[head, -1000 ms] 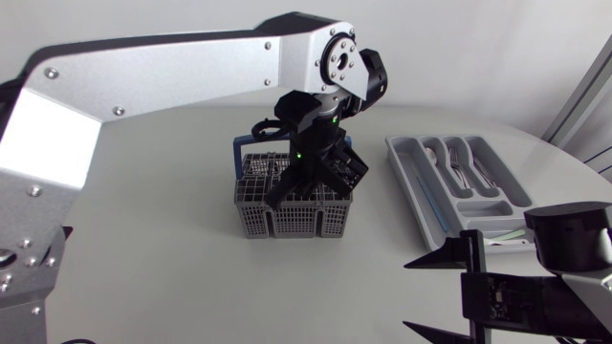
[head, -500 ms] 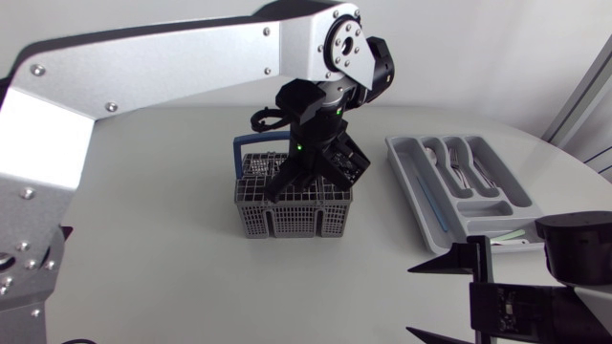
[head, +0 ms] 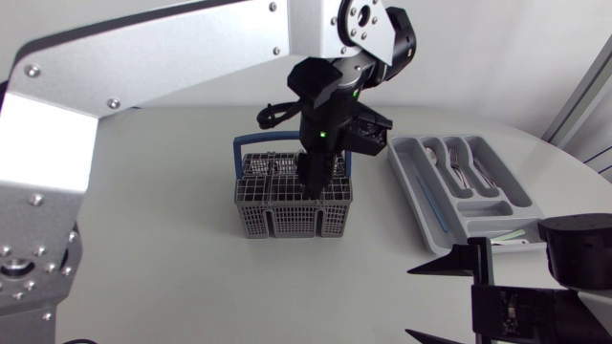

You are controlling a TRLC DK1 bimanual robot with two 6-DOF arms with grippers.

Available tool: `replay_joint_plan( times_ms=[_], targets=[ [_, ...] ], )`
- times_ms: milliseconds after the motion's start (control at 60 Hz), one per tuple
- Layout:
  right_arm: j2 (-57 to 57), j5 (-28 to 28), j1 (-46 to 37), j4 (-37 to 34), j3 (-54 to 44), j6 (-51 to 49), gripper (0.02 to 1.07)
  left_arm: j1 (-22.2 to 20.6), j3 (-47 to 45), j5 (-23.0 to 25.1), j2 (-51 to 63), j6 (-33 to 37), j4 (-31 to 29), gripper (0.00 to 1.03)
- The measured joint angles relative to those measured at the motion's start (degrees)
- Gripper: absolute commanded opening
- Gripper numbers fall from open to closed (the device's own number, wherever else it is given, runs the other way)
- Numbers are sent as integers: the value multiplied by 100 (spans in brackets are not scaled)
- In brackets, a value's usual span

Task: Unload the cutlery basket into the drawer organizer.

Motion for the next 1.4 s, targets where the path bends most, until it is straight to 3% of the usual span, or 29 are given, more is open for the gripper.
replay_joint_plan(
  times_ms=[250,450,667,950,1100,1250,1400],
  targets=[
    [-13,22,234,0,0,208,100,-26,-28,7,-4,-2465,-17,75],
    [-337,245,566,-168,0,463,99,85,-260,162,-4,-3720,120,75],
    [-542,304,597,-275,0,557,100,306,-363,306,-4,-4579,350,75],
    [-605,339,599,-348,0,570,100,345,-957,310,-42,-4920,800,75],
    [-605,343,629,-348,0,595,100,374,-1165,313,-48,-4994,1069,57],
    [-605,343,632,-378,0,595,100,396,-1292,308,-79,-5069,1182,30],
    [-605,343,634,-389,2,597,100,393,-1333,258,-184,-5069,1226,20]
  ],
)
